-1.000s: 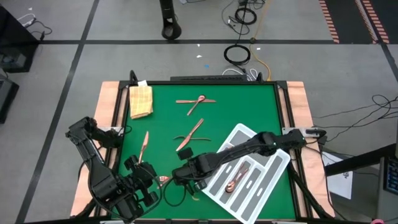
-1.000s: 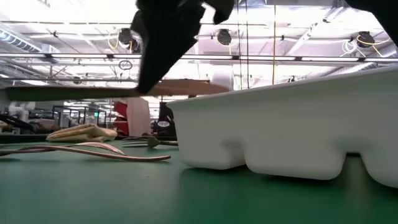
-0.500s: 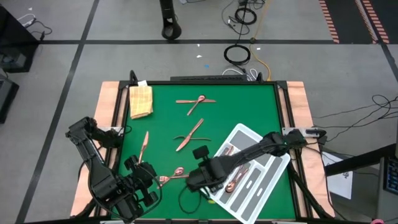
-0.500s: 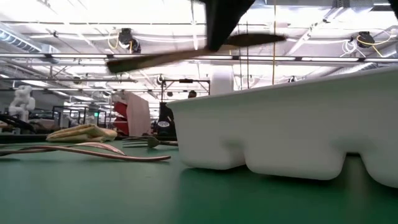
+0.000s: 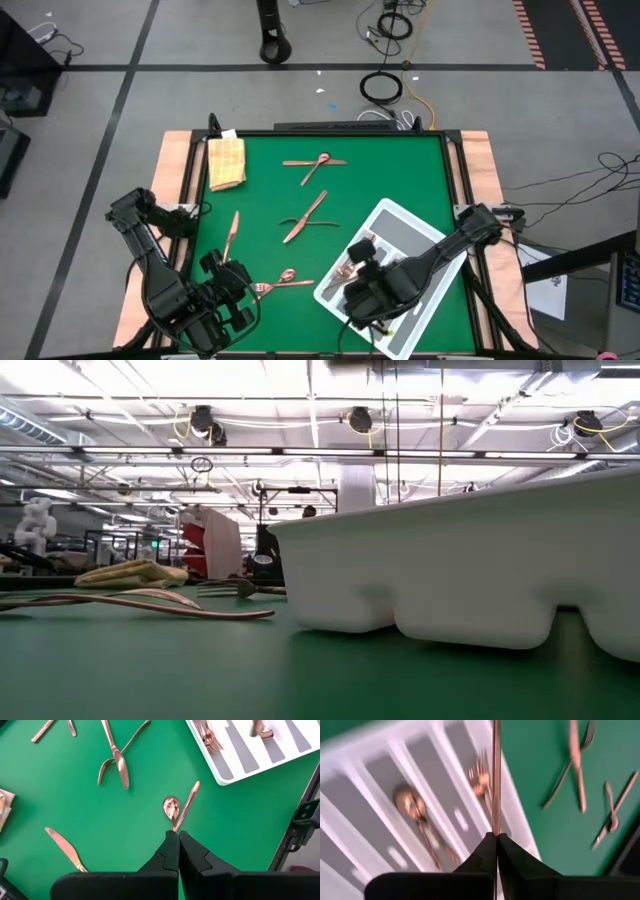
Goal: Sort silverware
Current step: Put the bronze knife into the silverware tray
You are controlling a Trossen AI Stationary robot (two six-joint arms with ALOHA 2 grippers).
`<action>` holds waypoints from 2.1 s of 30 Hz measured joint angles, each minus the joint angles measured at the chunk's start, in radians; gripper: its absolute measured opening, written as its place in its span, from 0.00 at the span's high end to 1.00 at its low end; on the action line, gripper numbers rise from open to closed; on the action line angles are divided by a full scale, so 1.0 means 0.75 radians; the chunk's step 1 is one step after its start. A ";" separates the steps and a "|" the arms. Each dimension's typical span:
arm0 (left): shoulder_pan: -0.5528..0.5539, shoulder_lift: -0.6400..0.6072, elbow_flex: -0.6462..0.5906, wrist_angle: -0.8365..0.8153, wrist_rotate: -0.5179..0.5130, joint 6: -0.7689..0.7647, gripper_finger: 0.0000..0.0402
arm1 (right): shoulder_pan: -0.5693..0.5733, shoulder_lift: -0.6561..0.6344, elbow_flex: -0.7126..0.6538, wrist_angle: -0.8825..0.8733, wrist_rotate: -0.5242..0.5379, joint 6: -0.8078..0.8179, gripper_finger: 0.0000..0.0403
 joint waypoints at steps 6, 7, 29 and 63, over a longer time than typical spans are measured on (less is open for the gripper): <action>0.000 0.000 0.000 -0.001 -0.006 0.000 1.00 | 0.003 -0.187 -0.459 0.267 -0.003 -0.030 1.00; 0.000 0.000 0.000 -0.001 -0.007 0.000 1.00 | 0.006 -0.214 -0.529 0.307 -0.002 -0.041 1.00; 0.073 -0.001 0.000 -0.001 -0.009 -0.014 1.00 | 0.060 -0.310 -0.965 0.886 -0.005 -0.454 1.00; 0.188 -0.001 0.000 0.070 -0.081 0.032 0.97 | 0.004 -0.550 -1.041 0.976 -0.015 -0.036 0.72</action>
